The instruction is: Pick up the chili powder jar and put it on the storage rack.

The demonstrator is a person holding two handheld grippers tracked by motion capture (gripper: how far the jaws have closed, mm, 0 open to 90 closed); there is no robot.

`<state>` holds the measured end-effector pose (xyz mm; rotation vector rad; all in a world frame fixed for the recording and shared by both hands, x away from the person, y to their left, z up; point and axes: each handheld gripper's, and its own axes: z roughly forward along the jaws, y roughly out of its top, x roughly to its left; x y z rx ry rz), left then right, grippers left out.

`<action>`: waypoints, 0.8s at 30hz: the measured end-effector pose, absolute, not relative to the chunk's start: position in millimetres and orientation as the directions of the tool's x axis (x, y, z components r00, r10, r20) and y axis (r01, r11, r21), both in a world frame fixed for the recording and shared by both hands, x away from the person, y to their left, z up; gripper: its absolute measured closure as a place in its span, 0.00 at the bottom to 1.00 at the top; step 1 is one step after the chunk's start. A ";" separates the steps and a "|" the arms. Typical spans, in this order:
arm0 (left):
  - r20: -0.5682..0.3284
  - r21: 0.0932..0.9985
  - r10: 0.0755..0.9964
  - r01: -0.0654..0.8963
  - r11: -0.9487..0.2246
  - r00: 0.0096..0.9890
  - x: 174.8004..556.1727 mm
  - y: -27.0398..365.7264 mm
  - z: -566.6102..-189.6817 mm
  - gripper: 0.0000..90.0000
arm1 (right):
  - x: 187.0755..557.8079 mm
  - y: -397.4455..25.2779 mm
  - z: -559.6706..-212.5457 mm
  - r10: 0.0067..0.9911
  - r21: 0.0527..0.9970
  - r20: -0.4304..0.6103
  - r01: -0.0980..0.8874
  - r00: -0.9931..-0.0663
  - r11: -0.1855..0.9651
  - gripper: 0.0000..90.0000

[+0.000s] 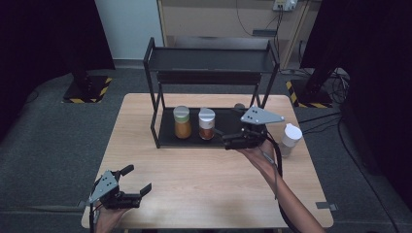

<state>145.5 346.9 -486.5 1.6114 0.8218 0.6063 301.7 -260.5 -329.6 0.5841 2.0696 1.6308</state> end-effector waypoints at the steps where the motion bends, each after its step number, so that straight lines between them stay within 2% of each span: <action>1: -0.049 0.979 0.784 0.183 -0.083 0.619 145.6 346.9 -486.6 0.02 | 296.8 -264.5 -330.6 0.577 0.976 -0.078 0.057 -0.813 0.212 0.11; 16: -0.045 0.979 0.784 0.183 -0.089 0.619 145.3 345.5 -485.9 0.02 | 231.5 -317.7 -344.6 0.586 0.983 -0.057 0.057 -0.809 0.174 0.09; 24: -0.042 0.979 0.782 0.180 -0.091 0.622 145.3 345.2 -485.9 0.02 | 198.0 -332.7 -358.2 0.620 0.968 -0.116 0.053 -0.776 0.247 0.08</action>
